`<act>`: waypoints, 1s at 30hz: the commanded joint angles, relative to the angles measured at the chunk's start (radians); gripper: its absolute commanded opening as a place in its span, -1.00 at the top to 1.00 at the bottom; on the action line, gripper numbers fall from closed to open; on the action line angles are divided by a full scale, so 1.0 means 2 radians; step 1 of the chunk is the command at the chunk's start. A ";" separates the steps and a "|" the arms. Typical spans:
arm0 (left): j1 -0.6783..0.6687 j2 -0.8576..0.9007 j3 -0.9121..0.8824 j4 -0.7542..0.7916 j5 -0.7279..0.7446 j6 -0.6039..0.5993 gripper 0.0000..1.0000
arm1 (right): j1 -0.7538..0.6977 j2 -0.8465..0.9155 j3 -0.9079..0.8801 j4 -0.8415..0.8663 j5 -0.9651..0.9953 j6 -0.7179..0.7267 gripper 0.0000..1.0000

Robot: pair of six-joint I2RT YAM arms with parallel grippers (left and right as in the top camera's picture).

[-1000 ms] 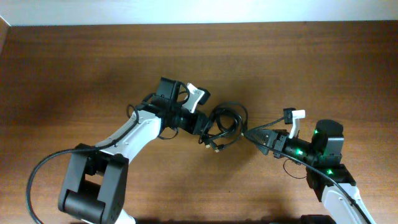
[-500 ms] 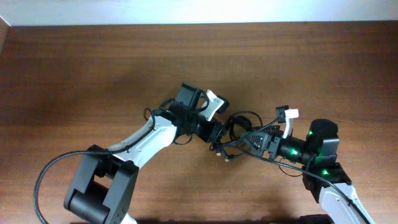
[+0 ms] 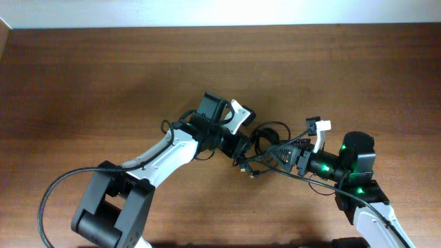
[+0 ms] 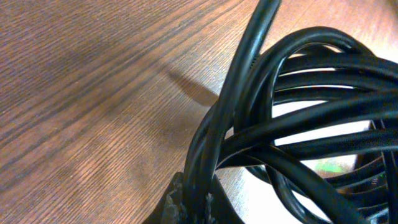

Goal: Untangle cables

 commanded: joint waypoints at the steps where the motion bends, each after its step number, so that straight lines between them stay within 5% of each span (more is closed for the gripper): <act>1: -0.008 0.003 0.008 0.005 -0.033 -0.022 1.00 | 0.009 0.001 0.007 0.003 -0.008 -0.007 -0.57; 17: -0.008 0.003 0.008 0.006 -0.023 -0.060 1.00 | 0.009 0.001 0.007 -0.020 0.011 -0.034 -0.57; 23: -0.008 0.002 0.008 -0.011 -0.015 0.036 1.00 | 0.009 0.002 0.007 -0.046 0.053 -0.034 -0.57; 30: -0.008 0.002 0.008 -0.016 -0.017 0.058 1.00 | 0.009 0.002 0.007 -0.045 0.054 -0.034 -0.58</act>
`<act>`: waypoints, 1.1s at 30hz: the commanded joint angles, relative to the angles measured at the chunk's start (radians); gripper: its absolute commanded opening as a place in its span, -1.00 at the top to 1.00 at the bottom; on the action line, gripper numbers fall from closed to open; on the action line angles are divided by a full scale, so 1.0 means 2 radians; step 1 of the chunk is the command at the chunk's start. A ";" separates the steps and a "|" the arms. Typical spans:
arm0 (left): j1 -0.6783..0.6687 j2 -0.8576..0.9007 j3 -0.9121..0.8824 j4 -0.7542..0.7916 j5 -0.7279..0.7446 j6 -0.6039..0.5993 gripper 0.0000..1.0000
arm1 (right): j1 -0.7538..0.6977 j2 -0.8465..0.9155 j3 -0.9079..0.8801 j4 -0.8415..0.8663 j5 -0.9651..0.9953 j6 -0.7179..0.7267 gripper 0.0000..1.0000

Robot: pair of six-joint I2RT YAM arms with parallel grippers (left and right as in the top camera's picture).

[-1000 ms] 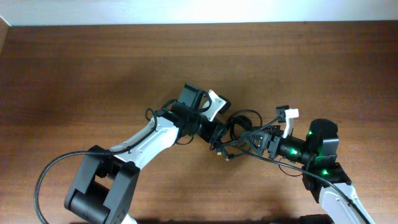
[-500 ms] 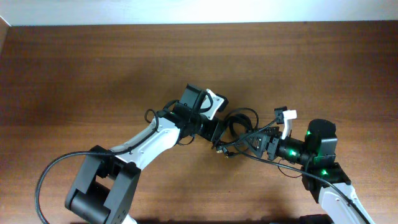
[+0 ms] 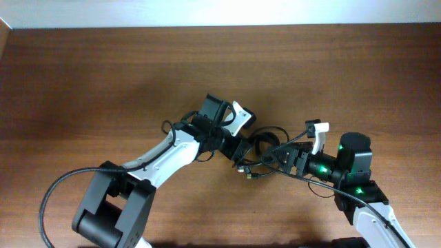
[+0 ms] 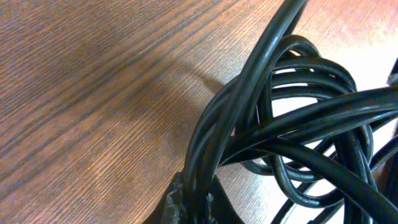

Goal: Untangle cables

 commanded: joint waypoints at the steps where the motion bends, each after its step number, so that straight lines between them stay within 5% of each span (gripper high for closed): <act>1: -0.002 0.002 0.008 -0.004 0.019 0.031 1.00 | 0.004 0.002 0.007 0.000 0.007 -0.008 -0.58; 5: -0.002 0.002 0.008 -0.002 0.019 0.020 1.00 | 0.004 0.002 0.007 0.000 0.007 -0.008 -0.58; 9: -0.002 0.002 0.008 0.016 0.019 -0.073 1.00 | 0.004 0.002 0.007 0.000 -0.019 -0.038 -0.58; 20: -0.002 0.002 0.008 0.025 0.047 -0.113 1.00 | 0.025 0.002 0.007 0.012 -0.019 -0.047 -0.57; 28: -0.002 0.002 0.008 0.025 0.047 -0.113 1.00 | 0.027 0.002 0.007 0.016 -0.017 -0.047 0.27; 33: -0.002 0.002 0.008 0.027 0.041 -0.113 1.00 | 0.027 0.003 0.007 0.014 -0.016 -0.047 0.54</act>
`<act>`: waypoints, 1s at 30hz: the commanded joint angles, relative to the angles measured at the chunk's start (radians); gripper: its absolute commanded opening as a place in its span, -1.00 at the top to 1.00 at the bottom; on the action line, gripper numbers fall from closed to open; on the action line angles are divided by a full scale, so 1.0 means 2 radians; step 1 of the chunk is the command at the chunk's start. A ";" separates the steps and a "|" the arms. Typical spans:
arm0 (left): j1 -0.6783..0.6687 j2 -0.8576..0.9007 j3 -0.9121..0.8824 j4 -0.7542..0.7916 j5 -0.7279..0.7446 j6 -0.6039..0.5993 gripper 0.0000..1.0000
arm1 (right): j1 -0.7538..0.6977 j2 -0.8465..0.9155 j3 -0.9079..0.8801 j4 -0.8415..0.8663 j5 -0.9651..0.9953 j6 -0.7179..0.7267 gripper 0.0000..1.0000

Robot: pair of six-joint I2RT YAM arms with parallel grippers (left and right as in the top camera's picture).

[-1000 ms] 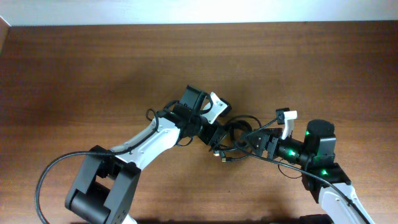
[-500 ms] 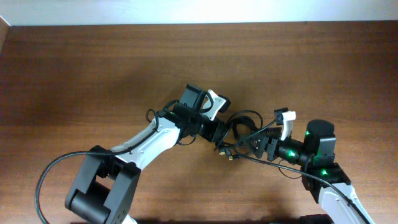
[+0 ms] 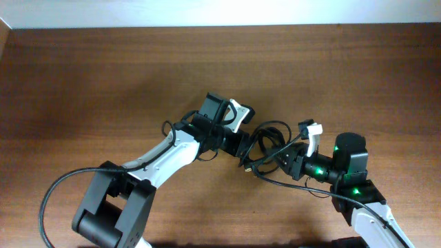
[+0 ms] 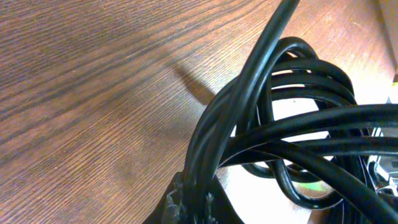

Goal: Untangle cables

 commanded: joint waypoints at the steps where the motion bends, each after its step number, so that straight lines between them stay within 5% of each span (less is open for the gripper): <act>1: -0.002 0.002 0.008 0.005 0.005 -0.006 1.00 | 0.003 0.005 0.007 0.001 -0.007 -0.006 0.53; 15: -0.002 0.002 0.008 -0.003 -0.098 0.026 1.00 | 0.003 0.026 0.007 -0.009 0.033 -0.004 0.67; 30: -0.002 0.002 0.008 -0.003 -0.097 0.026 1.00 | 0.003 0.026 0.008 -0.028 0.061 0.000 0.70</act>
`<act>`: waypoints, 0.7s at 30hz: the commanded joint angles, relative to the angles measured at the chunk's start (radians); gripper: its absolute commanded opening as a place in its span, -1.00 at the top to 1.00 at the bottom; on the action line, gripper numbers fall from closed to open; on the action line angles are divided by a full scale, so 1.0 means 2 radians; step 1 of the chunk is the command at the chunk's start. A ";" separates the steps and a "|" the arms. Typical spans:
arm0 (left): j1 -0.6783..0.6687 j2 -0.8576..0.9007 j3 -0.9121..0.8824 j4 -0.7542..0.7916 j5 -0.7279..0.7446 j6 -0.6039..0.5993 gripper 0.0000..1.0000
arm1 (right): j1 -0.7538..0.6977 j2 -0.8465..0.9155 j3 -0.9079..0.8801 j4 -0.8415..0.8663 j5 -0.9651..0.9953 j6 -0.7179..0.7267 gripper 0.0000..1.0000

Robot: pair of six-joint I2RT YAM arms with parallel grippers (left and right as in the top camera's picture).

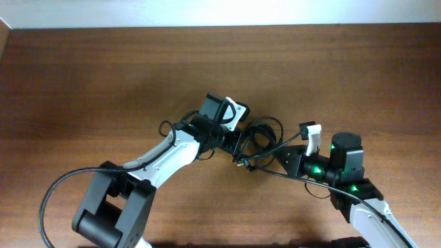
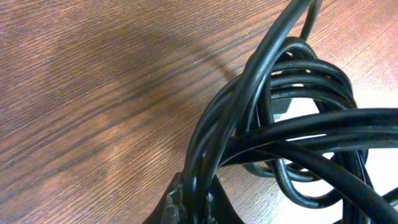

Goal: Untangle cables

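Observation:
A black cable tangle [image 1: 262, 136] lies at the table's middle, its loops filling the right of the left wrist view [image 2: 292, 118]. My left gripper [image 1: 238, 142] reaches in from the lower left and is shut on a bunch of cable strands, pinched between its fingertips [image 2: 177, 200] at the bottom edge. My right gripper [image 1: 286, 160] comes from the lower right; strands run tight from the tangle into it, and it looks shut on one. Cable ends with connectors [image 1: 242, 164] hang out below the tangle.
A wooden table [image 1: 103, 83] carries everything, with a pale wall strip along its far edge. The left arm's own black supply cable [image 1: 52, 196] arcs beside its base at the lower left. A white bracket [image 1: 311, 136] juts up from the right wrist.
The right arm has shifted a little left and up, closer to the tangle. The left gripper with its bunch sits slightly higher; the green glow behind the loops is gone from the left wrist view.
The left gripper has stayed shut on the same bunch of strands throughout. The right arm was farther right at the oldest moment and stood closer to the tangle at each later one. The loops have shifted only slightly and remain knotted together.

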 commanded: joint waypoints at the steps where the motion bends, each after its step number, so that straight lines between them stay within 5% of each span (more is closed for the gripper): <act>1: -0.002 0.002 0.008 0.001 0.005 0.008 1.00 | 0.003 0.001 0.008 0.000 0.006 -0.002 0.69; 4: -0.002 0.002 0.008 0.001 0.030 0.008 1.00 | 0.003 0.001 0.008 0.000 0.006 -0.002 -0.15; 7: -0.002 0.002 0.008 0.003 0.078 0.008 1.00 | 0.003 0.001 0.008 0.000 0.006 -0.002 -0.34; 14: -0.002 0.002 0.008 0.003 0.102 0.008 1.00 | 0.003 0.001 0.008 0.004 0.004 -0.002 -0.33; 17: -0.002 0.002 0.008 0.003 0.102 0.008 1.00 | 0.003 0.001 0.008 0.004 0.003 -0.002 0.05; 21: -0.003 0.002 0.008 0.003 0.102 0.008 1.00 | 0.003 0.001 0.008 0.007 0.000 0.008 0.23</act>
